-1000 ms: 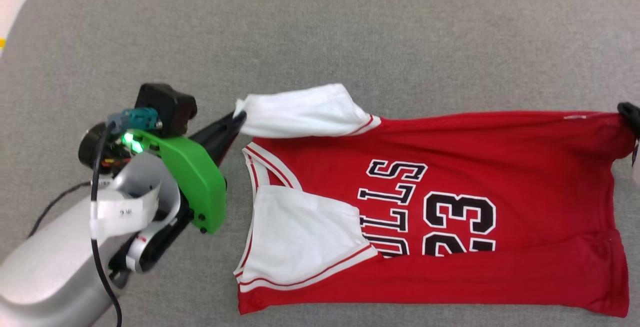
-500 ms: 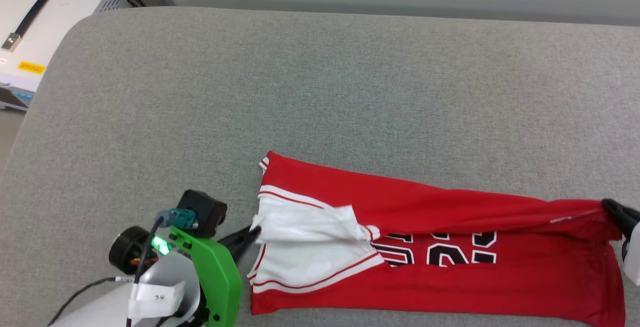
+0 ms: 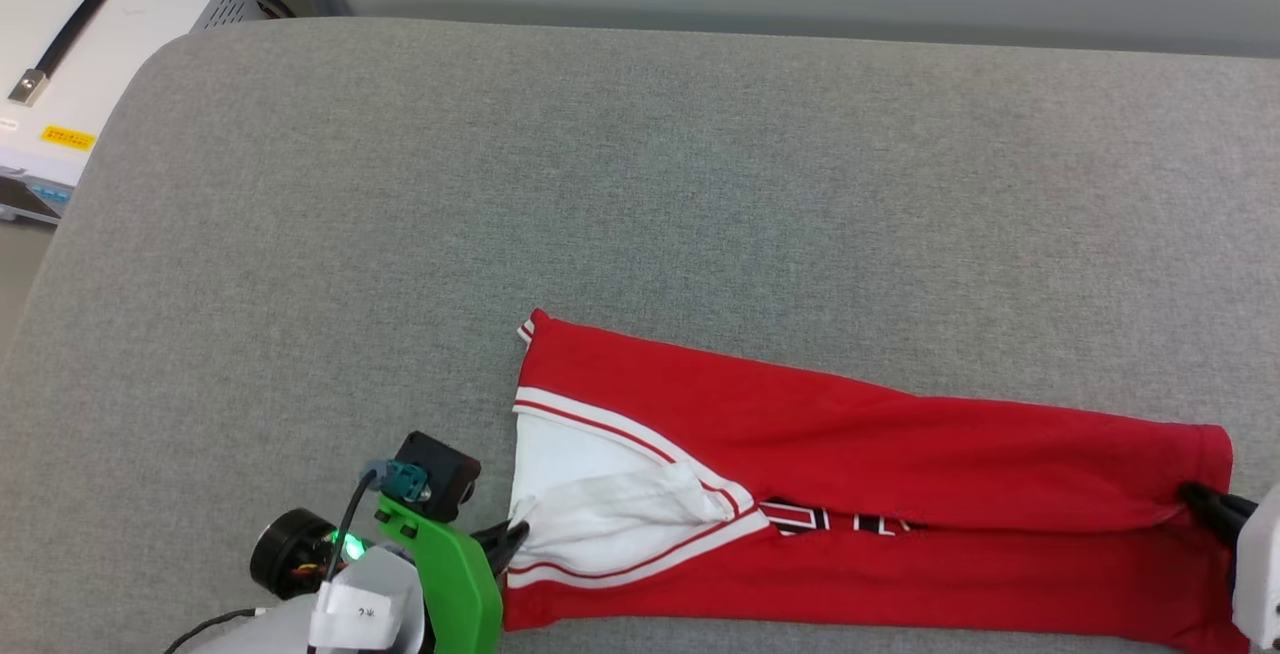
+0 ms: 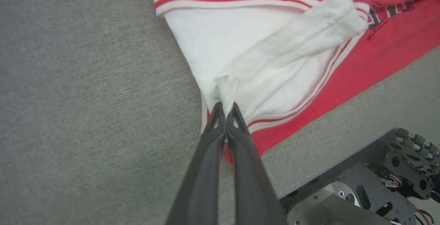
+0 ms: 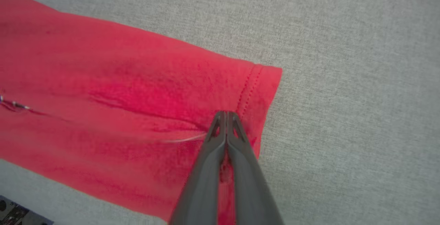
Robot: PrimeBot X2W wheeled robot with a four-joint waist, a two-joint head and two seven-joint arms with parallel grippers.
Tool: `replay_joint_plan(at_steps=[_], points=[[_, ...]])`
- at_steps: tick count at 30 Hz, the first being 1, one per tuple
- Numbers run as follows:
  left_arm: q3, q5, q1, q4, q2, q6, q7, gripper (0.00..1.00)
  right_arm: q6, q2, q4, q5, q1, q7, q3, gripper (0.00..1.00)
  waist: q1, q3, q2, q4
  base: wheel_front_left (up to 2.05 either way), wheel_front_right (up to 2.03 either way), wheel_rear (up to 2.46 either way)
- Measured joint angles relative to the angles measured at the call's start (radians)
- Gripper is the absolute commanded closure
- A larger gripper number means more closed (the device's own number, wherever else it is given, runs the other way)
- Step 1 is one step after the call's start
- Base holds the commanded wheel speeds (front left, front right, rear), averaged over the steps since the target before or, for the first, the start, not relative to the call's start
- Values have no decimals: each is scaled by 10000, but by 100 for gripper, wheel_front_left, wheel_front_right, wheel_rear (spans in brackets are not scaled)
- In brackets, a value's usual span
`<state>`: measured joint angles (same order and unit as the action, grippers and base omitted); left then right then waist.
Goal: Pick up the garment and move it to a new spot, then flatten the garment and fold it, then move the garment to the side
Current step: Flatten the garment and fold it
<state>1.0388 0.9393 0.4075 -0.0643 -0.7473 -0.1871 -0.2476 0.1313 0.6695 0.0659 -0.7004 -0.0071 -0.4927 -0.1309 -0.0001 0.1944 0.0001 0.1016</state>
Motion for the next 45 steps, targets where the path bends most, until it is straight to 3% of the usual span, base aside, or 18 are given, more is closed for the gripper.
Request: replay_joint_plan(at_steps=[1,2,3,10,17,24,29,35,45], points=[[10,75,-21,82,44,25,-15,67,2,2,2,10,55,33,-98,100,0,1,0,7,0,0,0],[29,136,-33,142,86,40,-15,17,0,8,6,36,79,73,-171,30,0,-2,0,14,0,0,0],[61,176,-43,199,134,71,-15,0,2,12,31,79,85,161,-245,0,0,-12,0,21,0,0,0],[31,176,-122,324,244,171,454,0,2,42,196,10,121,416,-357,0,0,-310,0,62,0,0,0],[-995,117,-126,-58,293,-178,2197,0,0,-146,-395,-136,341,280,474,0,0,-800,0,114,0,0,0],[-2351,-209,-363,115,715,-940,4654,0,0,-1312,-662,393,700,-734,1908,0,1,-1010,0,155,0,0,0],[-3687,-794,-1056,792,1406,-1012,5035,0,0,-2412,-407,1189,785,-1122,2824,0,0,-848,0,194,0,0,0],[-5822,-2353,-2058,945,2541,-240,5037,0,0,-3448,280,1983,774,-1300,3860,0,0,-529,0,308,0,0,0],[-7181,-3615,-2476,1478,3436,1016,5037,0,-12,-3845,1183,2109,600,-1413,4075,0,0,-205,0,532,0,0,0]])
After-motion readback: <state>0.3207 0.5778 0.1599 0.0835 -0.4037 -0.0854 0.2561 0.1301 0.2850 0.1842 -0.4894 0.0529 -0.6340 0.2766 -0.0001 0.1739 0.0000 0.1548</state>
